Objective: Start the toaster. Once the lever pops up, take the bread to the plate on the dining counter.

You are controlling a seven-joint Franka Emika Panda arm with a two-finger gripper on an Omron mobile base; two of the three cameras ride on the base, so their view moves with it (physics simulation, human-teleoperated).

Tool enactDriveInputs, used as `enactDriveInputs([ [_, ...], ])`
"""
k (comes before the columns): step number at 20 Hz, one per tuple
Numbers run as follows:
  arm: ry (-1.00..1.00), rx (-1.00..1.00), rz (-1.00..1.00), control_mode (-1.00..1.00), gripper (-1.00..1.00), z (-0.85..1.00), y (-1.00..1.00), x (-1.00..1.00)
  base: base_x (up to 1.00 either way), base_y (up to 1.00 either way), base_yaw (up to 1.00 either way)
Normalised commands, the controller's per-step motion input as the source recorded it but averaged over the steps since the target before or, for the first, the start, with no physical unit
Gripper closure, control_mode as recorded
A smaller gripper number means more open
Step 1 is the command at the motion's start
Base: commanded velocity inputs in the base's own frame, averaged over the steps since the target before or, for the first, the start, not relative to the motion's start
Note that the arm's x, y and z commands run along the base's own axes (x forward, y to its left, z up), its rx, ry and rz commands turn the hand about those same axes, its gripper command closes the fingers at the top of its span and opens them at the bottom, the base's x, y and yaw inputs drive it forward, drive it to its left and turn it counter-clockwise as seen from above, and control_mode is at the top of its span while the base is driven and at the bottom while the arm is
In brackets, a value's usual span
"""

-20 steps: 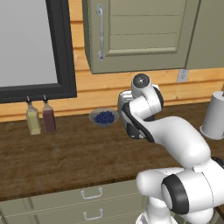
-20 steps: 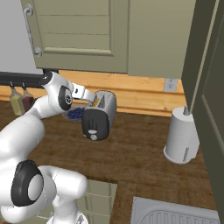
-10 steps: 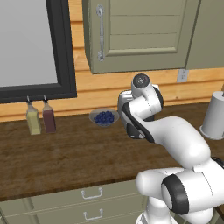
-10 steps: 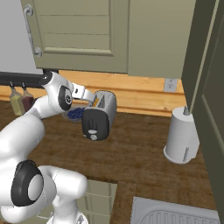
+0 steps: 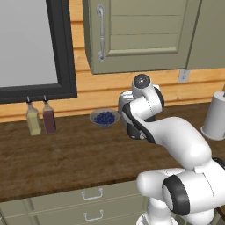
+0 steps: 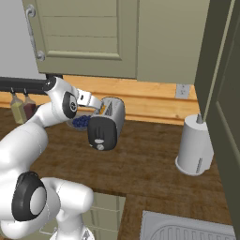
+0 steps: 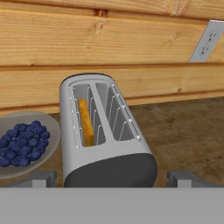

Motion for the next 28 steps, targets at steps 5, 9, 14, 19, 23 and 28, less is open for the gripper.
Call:
enactDriveInputs([
  [5,0.00,0.00,0.00,-1.00,-1.00,0.00,0.00,0.00,0.00,0.00,0.00],
  [9,0.00,0.00,0.00,-1.00,-1.00,0.00,0.00,0.00,0.00,0.00,0.00],
  [14,0.00,0.00,0.00,-1.00,-1.00,0.00,0.00,0.00,0.00,0.00,0.00],
  [19,0.00,0.00,0.00,-1.00,-1.00,0.00,0.00,0.00,0.00,0.00,0.00],
  [23,0.00,0.00,0.00,-1.00,-1.00,0.00,0.00,0.00,0.00,0.00,0.00],
  [28,0.00,0.00,0.00,-1.00,-1.00,0.00,0.00,0.00,0.00,0.00,0.00],
])
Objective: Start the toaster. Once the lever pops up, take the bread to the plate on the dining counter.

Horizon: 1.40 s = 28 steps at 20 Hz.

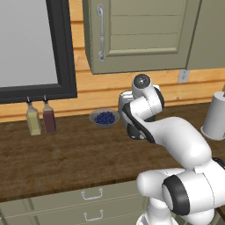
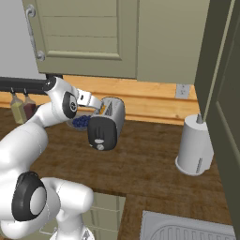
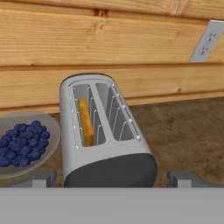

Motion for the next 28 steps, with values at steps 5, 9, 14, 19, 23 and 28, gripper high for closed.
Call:
enactDriveInputs([
  [5,0.00,0.00,0.00,-1.00,-1.00,0.00,0.00,0.00,0.00,0.00,0.00],
  [9,0.00,0.00,0.00,-1.00,-1.00,0.00,0.00,0.00,0.00,0.00,0.00],
  [14,0.00,0.00,0.00,-1.00,-1.00,0.00,0.00,0.00,0.00,0.00,0.00],
  [19,0.00,0.00,0.00,-1.00,-1.00,0.00,0.00,0.00,0.00,0.00,0.00],
  [23,0.00,0.00,0.00,-1.00,-1.00,0.00,0.00,0.00,0.00,0.00,0.00],
  [28,0.00,0.00,0.00,-1.00,-1.00,0.00,0.00,0.00,0.00,0.00,0.00],
])
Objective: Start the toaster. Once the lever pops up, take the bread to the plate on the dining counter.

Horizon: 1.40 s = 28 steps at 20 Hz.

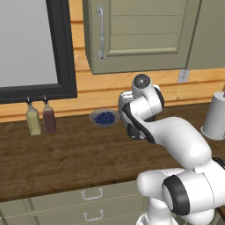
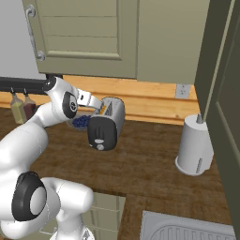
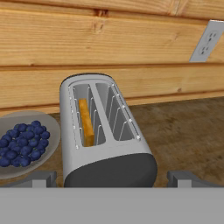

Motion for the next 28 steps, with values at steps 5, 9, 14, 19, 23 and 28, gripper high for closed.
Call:
enactDriveInputs([
  [5,0.00,0.00,0.00,-1.00,-1.00,0.00,0.00,0.00,0.00,0.00,0.00],
  [9,0.00,0.00,0.00,-1.00,-1.00,0.00,0.00,0.00,0.00,0.00,0.00],
  [14,0.00,0.00,0.00,-1.00,-1.00,0.00,0.00,0.00,0.00,0.00,0.00],
  [19,0.00,0.00,0.00,-1.00,-1.00,0.00,0.00,0.00,0.00,0.00,0.00],
  [23,0.00,0.00,0.00,-1.00,-1.00,0.00,0.00,0.00,0.00,0.00,0.00],
  [28,0.00,0.00,0.00,-1.00,-1.00,0.00,0.00,0.00,0.00,0.00,0.00],
])
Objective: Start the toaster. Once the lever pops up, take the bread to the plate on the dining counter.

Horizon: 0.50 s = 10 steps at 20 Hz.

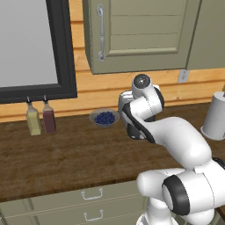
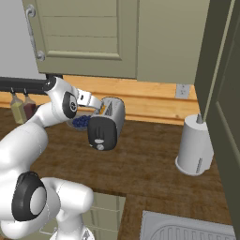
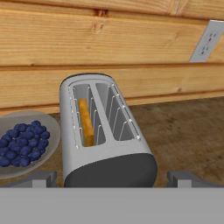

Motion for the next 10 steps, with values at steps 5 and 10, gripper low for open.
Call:
enactDriveInputs([
  [5,0.00,0.00,0.00,-1.00,-1.00,0.00,0.00,0.00,0.00,0.00,0.00],
  [10,0.00,0.00,0.00,-1.00,-1.00,0.00,0.00,0.00,0.00,0.00,0.00],
])
